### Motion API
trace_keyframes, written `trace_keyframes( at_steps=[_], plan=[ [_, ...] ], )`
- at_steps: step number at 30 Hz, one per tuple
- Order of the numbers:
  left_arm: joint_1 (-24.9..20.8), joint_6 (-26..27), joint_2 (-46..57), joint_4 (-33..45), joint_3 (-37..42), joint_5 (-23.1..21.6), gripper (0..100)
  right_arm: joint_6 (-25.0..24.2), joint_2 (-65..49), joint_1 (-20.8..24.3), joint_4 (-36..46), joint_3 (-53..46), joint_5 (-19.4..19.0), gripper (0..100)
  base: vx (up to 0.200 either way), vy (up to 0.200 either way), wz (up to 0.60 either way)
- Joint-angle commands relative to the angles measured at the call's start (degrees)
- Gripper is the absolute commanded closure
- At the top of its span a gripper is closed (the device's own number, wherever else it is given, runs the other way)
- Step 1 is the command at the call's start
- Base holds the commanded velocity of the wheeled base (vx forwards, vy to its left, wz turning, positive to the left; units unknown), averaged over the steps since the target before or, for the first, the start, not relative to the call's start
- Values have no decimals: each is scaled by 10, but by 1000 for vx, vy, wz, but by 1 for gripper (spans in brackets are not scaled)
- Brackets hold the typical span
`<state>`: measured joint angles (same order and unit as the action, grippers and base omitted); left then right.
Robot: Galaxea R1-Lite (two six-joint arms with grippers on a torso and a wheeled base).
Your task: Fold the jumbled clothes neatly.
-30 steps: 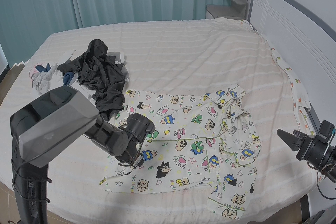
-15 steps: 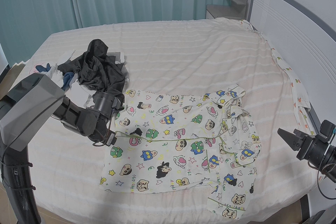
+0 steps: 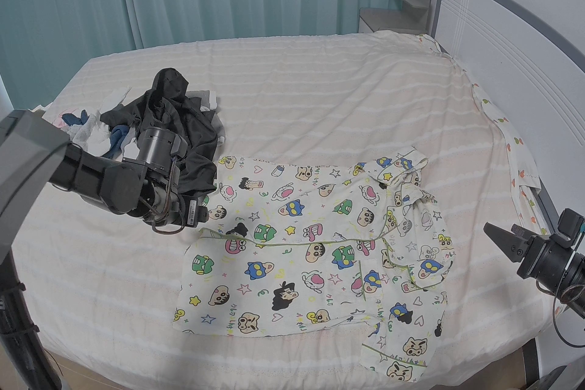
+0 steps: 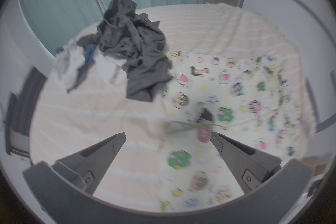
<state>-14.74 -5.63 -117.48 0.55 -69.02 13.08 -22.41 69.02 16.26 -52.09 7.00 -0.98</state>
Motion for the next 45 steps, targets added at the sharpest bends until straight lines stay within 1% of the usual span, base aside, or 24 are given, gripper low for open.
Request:
trace_keyframes(
  at_steps=[1, 2, 4, 5, 6, 7, 10, 14, 15, 16, 18, 19, 21, 23, 24, 25, 26, 27, 29, 30, 32, 35, 40, 45],
  plan=[
    [-31, -104, 137, 71, 79, -119, 0, -4, 8, -1, 1, -4, -10, 0, 0, 0, 0],
    [-37, -148, 168, 71, 137, -148, 0, -3, 9, 2, 1, -7, -10, 0, 0, 0, 0],
    [-47, -191, 191, 63, 196, -152, 0, -3, 9, 4, 1, -7, -10, 0, 0, 0, 0],
    [-48, -194, 193, 61, 201, -152, 0, -3, 9, 4, 1, -7, -10, 0, 0, 0, 0],
    [-56, -242, 205, 35, 252, -157, 0, -3, 8, 5, 1, -8, -9, 0, 0, 0, 0],
    [-60, -279, 209, 11, 283, -162, 0, -2, 8, 6, 1, -8, -9, 0, 0, 0, 0],
    [-69, -356, 206, -47, 354, -176, 0, -1, 8, 11, 1, -9, -7, 0, 0, 0, 0],
    [-74, -411, 191, -132, 440, -185, 0, -1, 8, 12, 1, -11, -5, 0, 0, 0, 0],
    [-74, -411, 191, -132, 440, -185, 0, -1, 8, 12, 1, -11, -5, 0, 0, 0, 0],
    [-75, -447, 175, -187, 473, -187, 0, -2, 8, 12, 1, -11, -6, 0, 0, 0, 0],
    [-74, -480, 133, -270, 508, -182, 0, -3, 9, 11, 1, -11, -8, 0, 0, 0, 0],
    [-73, -481, 120, -292, 515, -181, 0, -3, 9, 11, 1, -11, -8, 0, 0, 0, 0],
    [-71, -482, 76, -366, 542, -170, 0, -4, 9, 11, 1, -12, -8, 0, 0, 0, 0],
    [-75, -482, 19, -460, 579, -143, 0, -4, 8, 11, 1, -12, -9, 0, 0, 0, 0],
    [-78, -482, 0, -490, 588, -133, 0, -4, 8, 11, 1, -11, -8, 0, 0, 0, 0],
    [-78, -482, 0, -490, 588, -133, 0, -4, 8, 11, 1, -11, -8, 0, 0, 0, 0],
    [-88, -484, -43, -567, 608, -108, 0, -4, 6, 11, 0, -11, -8, 0, 0, 0, 0],
    [-93, -487, -62, -606, 617, -89, 0, -3, 5, 11, 0, -11, -9, 0, 0, 0, 0],
    [-96, -489, -65, -611, 618, -83, 0, -3, 5, 11, 0, -11, -8, 0, 0, 0, 0],
    [-107, -507, -69, -612, 617, -71, 0, -3, 4, 11, 0, -11, -8, 0, 0, 0, 0],
    [-114, -524, -69, -613, 618, -66, 0, -3, 4, 11, 0, -11, -8, 0, 0, 0, 0],
    [-120, -526, -72, -612, 619, -58, 0, -3, 4, 11, 0, -11, -8, 0, 0, 0, 0],
    [-120, -527, -100, -625, 599, -10, 0, -3, 1, 11, 0, -11, -6, 0, 0, 0, 0],
    [-120, -526, -103, -629, 578, -5, 0, -3, 1, 11, 0, -11, -6, 0, 0, 0, 0]
  ],
)
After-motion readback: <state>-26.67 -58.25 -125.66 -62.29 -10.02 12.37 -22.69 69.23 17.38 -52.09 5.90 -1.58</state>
